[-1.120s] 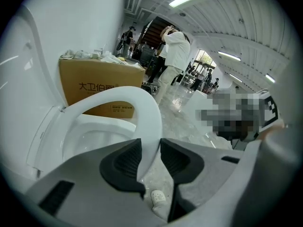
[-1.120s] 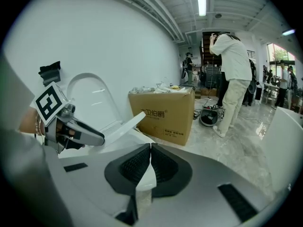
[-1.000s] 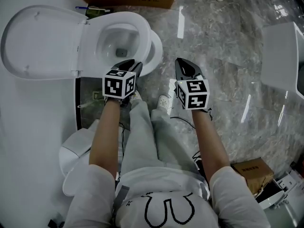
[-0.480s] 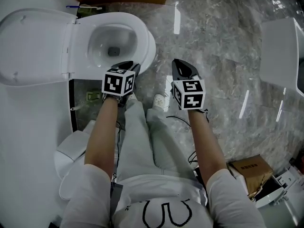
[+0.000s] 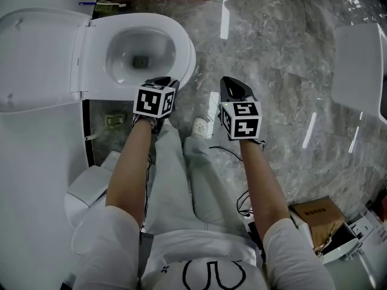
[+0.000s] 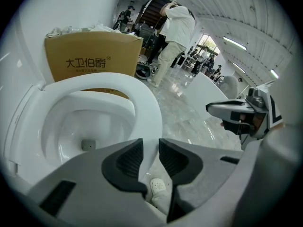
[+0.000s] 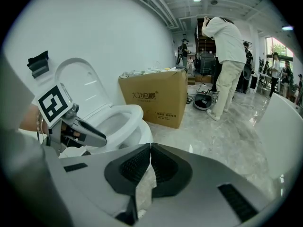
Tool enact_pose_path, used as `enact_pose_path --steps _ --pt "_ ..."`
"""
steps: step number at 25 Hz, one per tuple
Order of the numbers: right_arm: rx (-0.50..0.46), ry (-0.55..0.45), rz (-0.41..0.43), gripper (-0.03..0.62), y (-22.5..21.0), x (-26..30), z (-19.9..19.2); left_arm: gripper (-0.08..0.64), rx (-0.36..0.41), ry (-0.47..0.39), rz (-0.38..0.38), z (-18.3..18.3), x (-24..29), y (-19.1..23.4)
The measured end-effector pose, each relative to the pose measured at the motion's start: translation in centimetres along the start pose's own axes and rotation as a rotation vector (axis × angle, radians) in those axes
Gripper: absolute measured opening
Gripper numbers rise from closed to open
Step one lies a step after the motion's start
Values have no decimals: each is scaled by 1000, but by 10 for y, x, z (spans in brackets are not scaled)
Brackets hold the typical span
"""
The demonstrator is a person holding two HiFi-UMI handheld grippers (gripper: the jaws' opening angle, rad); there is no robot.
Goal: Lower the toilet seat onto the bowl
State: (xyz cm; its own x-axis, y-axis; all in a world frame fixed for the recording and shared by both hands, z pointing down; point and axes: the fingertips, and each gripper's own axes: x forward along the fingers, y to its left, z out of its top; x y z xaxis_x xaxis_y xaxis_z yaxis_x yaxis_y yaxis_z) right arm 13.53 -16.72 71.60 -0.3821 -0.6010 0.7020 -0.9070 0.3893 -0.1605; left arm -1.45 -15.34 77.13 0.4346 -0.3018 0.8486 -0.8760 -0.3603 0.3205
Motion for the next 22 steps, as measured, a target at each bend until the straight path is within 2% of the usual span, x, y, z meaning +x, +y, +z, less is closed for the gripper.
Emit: enact_pose_path --steps 9,22 --pt "12 47 -2 29 -4 19 -25 103 -30 39 24 -13 29 5" --pt "50 107 -9 29 -7 49 -56 91 19 101 45 -22 64 15"
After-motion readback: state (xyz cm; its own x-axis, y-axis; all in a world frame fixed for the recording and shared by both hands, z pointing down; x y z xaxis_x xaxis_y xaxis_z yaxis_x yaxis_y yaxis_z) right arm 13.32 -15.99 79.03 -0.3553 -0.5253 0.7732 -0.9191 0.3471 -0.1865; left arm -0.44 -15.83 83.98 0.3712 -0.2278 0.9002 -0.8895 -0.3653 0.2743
